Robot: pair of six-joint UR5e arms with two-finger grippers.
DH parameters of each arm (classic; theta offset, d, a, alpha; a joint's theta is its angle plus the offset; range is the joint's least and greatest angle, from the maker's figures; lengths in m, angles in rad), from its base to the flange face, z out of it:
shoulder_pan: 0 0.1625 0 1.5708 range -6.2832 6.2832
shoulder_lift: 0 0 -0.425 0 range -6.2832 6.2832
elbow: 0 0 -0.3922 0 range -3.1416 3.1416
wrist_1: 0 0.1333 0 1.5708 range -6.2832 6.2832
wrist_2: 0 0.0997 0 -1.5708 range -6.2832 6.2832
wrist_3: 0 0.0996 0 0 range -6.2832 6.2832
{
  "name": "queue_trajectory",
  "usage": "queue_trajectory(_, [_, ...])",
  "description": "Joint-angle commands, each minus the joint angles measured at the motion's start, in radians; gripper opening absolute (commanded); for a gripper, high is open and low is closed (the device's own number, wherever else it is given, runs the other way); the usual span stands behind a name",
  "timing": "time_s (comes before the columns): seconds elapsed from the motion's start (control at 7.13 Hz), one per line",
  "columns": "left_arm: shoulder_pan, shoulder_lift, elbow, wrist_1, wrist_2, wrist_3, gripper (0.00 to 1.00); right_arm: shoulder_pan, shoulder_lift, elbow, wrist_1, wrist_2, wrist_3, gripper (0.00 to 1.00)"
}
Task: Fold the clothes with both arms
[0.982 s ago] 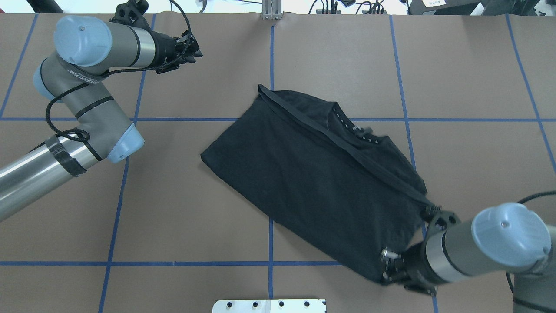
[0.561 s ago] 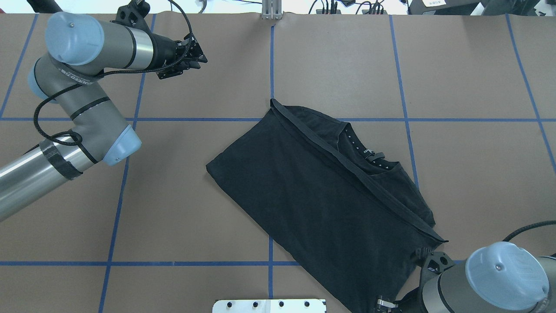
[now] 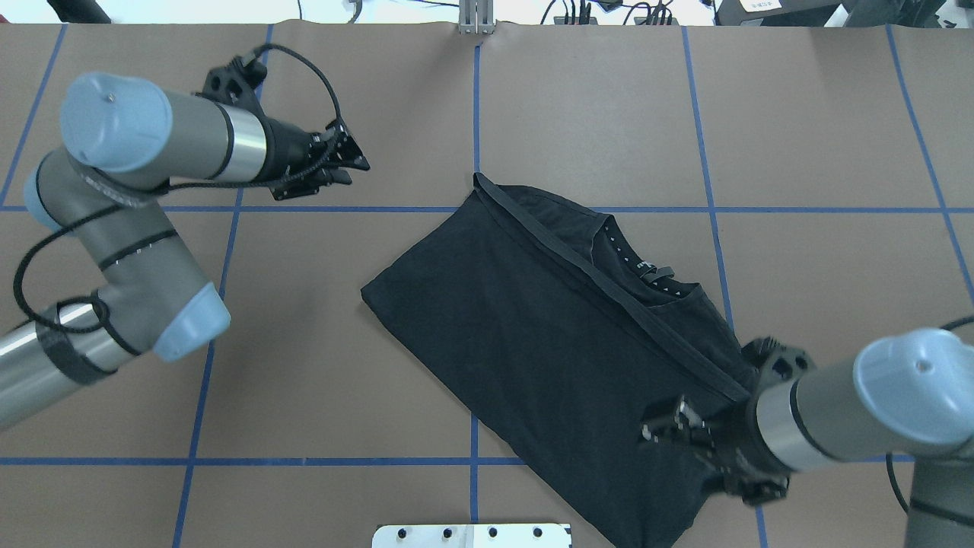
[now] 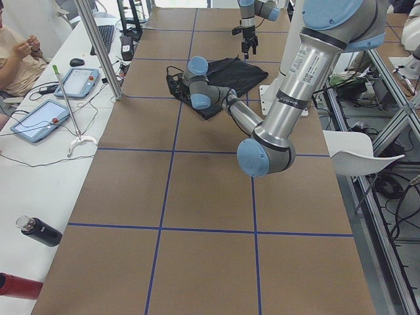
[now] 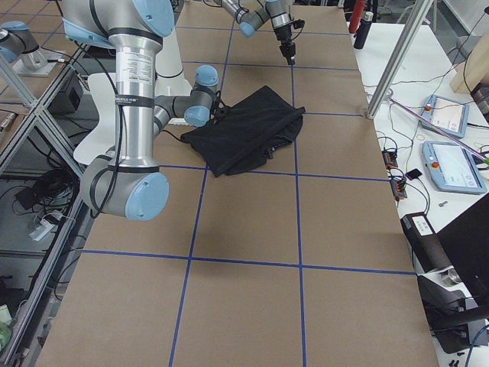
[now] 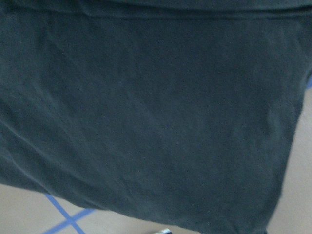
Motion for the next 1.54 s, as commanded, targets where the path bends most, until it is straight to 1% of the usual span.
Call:
queue_trajectory(0.0, [0.198, 0.028, -0.050, 0.221, 0.228, -0.003, 0.46, 0.157, 0.153, -0.120, -0.003, 0.004, -0.003, 1.00])
queue_trajectory(0.28, [0.217, 0.036, -0.026, 0.227, 0.235, -0.003, 0.46, 0.176, 0.178, -0.135, -0.003, -0.001, -0.006, 1.00])
queue_trajectory(0.56, [0.238, 0.039, -0.018, 0.233, 0.241, -0.003, 0.46, 0.180, 0.237, -0.187, -0.005, -0.007, -0.004, 1.00])
queue_trajectory(0.7, [0.248, 0.037, 0.003, 0.233, 0.244, -0.003, 0.46, 0.190, 0.241, -0.189, -0.005, -0.007, -0.004, 1.00])
queue_trajectory(1.26, [0.254, 0.037, 0.009, 0.233, 0.244, -0.003, 0.46, 0.199, 0.243, -0.187, -0.005, -0.007, -0.004, 1.00])
queue_trajectory(1.4, [0.264, 0.036, 0.012, 0.233, 0.244, -0.003, 0.44, 0.202, 0.241, -0.189, -0.006, -0.006, -0.004, 1.00])
